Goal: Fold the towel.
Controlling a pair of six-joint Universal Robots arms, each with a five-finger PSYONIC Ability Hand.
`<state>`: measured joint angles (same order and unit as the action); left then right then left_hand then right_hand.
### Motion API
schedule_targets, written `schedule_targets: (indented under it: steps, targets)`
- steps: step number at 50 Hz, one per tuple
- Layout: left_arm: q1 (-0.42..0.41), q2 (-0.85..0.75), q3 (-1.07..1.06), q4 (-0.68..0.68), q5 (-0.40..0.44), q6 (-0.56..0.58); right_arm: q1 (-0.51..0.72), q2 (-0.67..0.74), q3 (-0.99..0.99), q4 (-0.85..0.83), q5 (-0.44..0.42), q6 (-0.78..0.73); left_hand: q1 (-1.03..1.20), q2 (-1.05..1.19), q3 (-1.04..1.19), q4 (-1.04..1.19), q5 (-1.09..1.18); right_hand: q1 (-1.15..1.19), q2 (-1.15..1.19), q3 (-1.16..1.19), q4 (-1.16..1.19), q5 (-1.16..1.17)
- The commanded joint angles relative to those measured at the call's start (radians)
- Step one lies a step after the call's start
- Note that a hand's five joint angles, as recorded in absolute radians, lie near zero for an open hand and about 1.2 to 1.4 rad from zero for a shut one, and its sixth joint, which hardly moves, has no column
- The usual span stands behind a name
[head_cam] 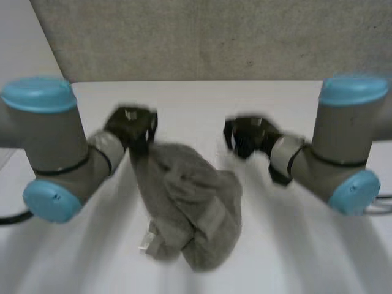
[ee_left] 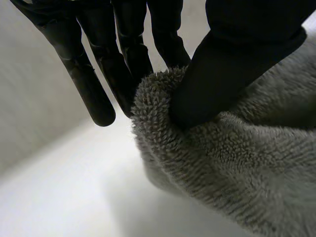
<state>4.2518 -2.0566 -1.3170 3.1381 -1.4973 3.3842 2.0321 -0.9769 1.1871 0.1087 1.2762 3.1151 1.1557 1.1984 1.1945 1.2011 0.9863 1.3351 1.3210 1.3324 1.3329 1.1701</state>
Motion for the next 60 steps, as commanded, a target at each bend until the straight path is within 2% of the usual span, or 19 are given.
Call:
schedule_targets:
  steps: [1, 2, 3, 4, 7, 8, 10, 16, 18, 19, 20, 21, 24, 32, 41, 44, 47, 52, 60]
  targets:
    - [-0.026, 0.174, 0.026, 0.383, -0.087, -0.063, 0.010, -0.240, -0.039, -0.402, 0.130, -0.081, 0.241, 0.198, 0.202, 0.195, 0.235, 0.061, 0.075, 0.064, 0.063, 0.052]
    - [-0.024, 0.223, -0.014, 0.481, -0.106, -0.078, -0.003, -0.312, 0.007, -0.516, 0.124, -0.088, 0.241, 0.198, 0.202, 0.195, 0.235, 0.061, 0.075, 0.064, 0.063, 0.052]
    - [-0.024, 0.223, -0.014, 0.482, -0.106, -0.078, -0.003, -0.313, 0.008, -0.517, 0.124, -0.089, 0.241, 0.198, 0.202, 0.195, 0.235, 0.061, 0.075, 0.064, 0.063, 0.052]
    - [-0.024, 0.264, -0.054, 0.566, -0.113, -0.089, -0.009, -0.372, 0.057, -0.590, 0.095, -0.090, 0.241, 0.198, 0.202, 0.195, 0.235, 0.061, 0.075, 0.064, 0.063, 0.052]
    - [-0.026, 0.308, -0.135, 0.644, -0.113, -0.091, -0.018, -0.388, 0.109, -0.581, -0.006, -0.096, 0.241, 0.198, 0.202, 0.195, 0.235, 0.061, 0.075, 0.064, 0.063, 0.052]
    - [-0.026, 0.308, -0.136, 0.645, -0.113, -0.091, -0.018, -0.388, 0.109, -0.581, -0.006, -0.096, 0.241, 0.198, 0.202, 0.195, 0.235, 0.061, 0.075, 0.064, 0.063, 0.052]
    - [-0.027, 0.309, -0.188, 0.625, -0.109, -0.089, -0.029, -0.359, 0.120, -0.456, -0.084, -0.101, 0.241, 0.198, 0.202, 0.195, 0.235, 0.061, 0.075, 0.064, 0.063, 0.052]
    - [-0.033, 0.302, -0.235, 0.519, -0.107, -0.086, -0.026, -0.261, 0.121, -0.258, -0.107, -0.119, 0.241, 0.198, 0.202, 0.195, 0.235, 0.061, 0.075, 0.064, 0.063, 0.052]
    - [-0.052, 0.283, -0.284, 0.433, -0.101, -0.083, -0.014, -0.203, 0.124, -0.175, -0.101, -0.157, 0.241, 0.198, 0.202, 0.195, 0.235, -0.580, -0.566, -0.577, -0.578, -0.589]
    - [-0.052, 0.283, -0.284, 0.433, -0.101, -0.083, -0.013, -0.203, 0.125, -0.175, -0.101, -0.158, 0.241, 0.198, 0.202, 0.195, 0.235, -0.584, -0.570, -0.581, -0.581, -0.593]
    - [-0.061, 0.283, -0.307, 0.401, -0.100, -0.082, -0.013, -0.182, 0.134, -0.149, -0.097, -0.180, 0.241, 0.198, 0.202, 0.195, 0.235, -0.848, -0.834, -0.845, -0.846, -0.858]
    - [-0.069, 0.288, -0.333, 0.384, -0.097, -0.077, -0.018, -0.166, 0.143, -0.127, -0.094, -0.197, 0.241, 0.198, 0.202, 0.195, 0.235, -0.958, -0.944, -0.956, -0.956, -0.968]
    - [-0.073, 0.291, -0.361, 0.378, -0.095, -0.065, -0.024, -0.148, 0.164, -0.106, -0.090, -0.205, 0.241, 0.198, 0.202, 0.195, 0.235, -1.038, -1.024, -1.036, -1.036, -1.048]
    - [-0.076, 0.372, -0.449, 0.370, -0.095, 0.090, -0.030, -0.135, 0.169, -0.098, -0.094, -0.190, 0.241, 0.198, 0.202, 0.195, 0.235, -1.045, -1.031, -1.042, -1.042, -1.054]
    - [-0.093, 0.598, -0.507, 0.362, -0.098, 0.098, -0.029, -0.108, 0.097, -0.096, -0.123, -0.150, 0.241, 0.198, 0.202, 0.195, 0.235, -1.045, -1.031, -1.042, -1.042, -1.054]
    - [-0.096, 0.690, -0.547, 0.361, -0.096, 0.098, -0.029, -0.072, 0.036, -0.092, -0.167, -0.139, 0.241, 0.198, 0.202, 0.195, 0.235, -1.045, -1.031, -1.042, -1.042, -1.054]
    - [-0.098, 0.767, -0.590, 0.359, -0.096, 0.099, -0.018, 0.016, -0.082, -0.060, -0.262, -0.090, 0.241, 0.198, 0.202, 0.195, 0.235, -1.045, -1.031, -1.042, -1.042, -1.054]
    - [-0.095, 0.857, -0.639, 0.347, -0.096, 0.098, -0.013, 0.125, -0.208, -0.041, -0.336, 0.041, 0.241, 0.198, 0.202, 0.195, 0.235, -1.039, -1.025, -1.036, -1.037, -1.048]
    - [-0.092, 0.877, -0.648, 0.309, -0.098, 0.096, 0.103, 0.302, -0.317, -0.047, -0.377, 0.195, 0.241, 0.198, 0.202, 0.195, 0.235, -1.033, -1.019, -1.030, -1.031, -1.042]
